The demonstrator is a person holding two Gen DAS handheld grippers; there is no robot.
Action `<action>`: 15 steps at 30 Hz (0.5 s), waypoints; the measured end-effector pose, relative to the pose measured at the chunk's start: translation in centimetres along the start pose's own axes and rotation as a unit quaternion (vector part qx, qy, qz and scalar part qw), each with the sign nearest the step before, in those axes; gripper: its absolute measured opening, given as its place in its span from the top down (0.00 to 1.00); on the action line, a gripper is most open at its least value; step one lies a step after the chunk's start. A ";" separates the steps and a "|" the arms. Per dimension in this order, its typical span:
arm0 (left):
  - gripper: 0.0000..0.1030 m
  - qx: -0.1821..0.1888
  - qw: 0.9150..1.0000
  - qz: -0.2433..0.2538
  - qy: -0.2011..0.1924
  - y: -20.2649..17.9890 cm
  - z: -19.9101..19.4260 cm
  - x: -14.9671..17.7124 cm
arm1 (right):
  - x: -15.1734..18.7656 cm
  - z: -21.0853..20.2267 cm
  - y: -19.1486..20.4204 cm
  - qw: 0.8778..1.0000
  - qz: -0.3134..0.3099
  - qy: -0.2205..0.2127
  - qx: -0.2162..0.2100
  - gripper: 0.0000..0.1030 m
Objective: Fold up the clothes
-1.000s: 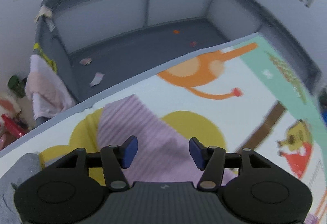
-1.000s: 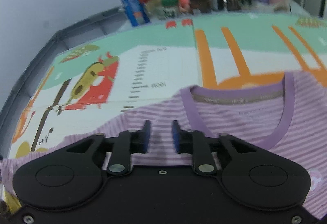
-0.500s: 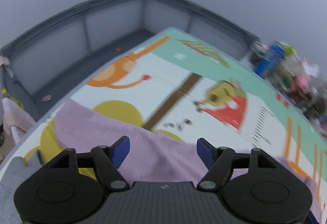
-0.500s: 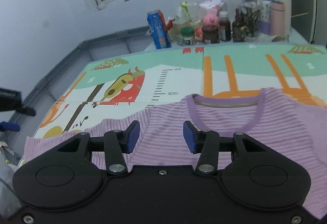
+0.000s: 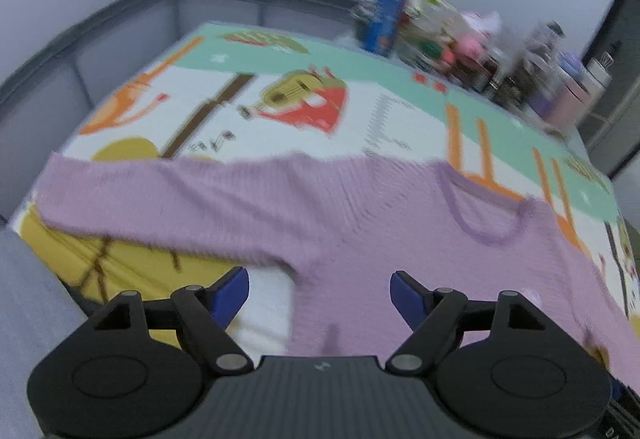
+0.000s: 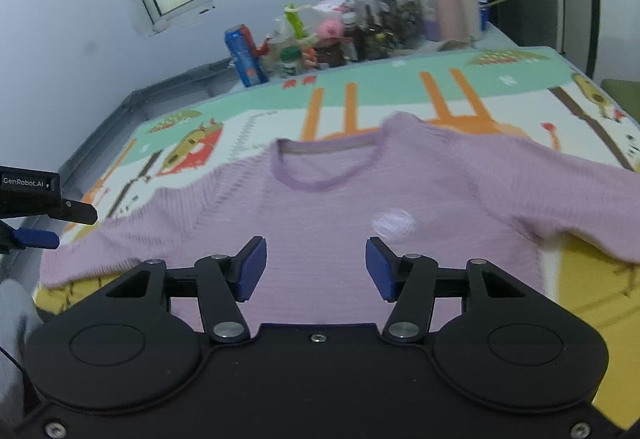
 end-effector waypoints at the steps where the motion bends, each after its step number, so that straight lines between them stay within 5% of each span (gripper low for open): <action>1: 0.22 0.003 1.000 0.005 0.001 -0.5 -0.3 0.8 | 0.5 -0.8 -0.5 1.000 0.000 0.000 0.002 0.49; 15: 0.14 0.012 0.993 0.113 0.005 -4.5 -4.3 12.4 | 8.6 -9.5 -3.6 0.998 0.021 0.025 0.045 0.43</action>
Point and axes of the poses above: each gripper's, at about its wrist camera, not at the fingertips, and z roughly the way its jaws point, y to its left, x to its underside, the point moved 2 cm from there along z, roughly the way its jaws point, and after that the axes turned 12 degrees about -x, right-handed, at the moved point
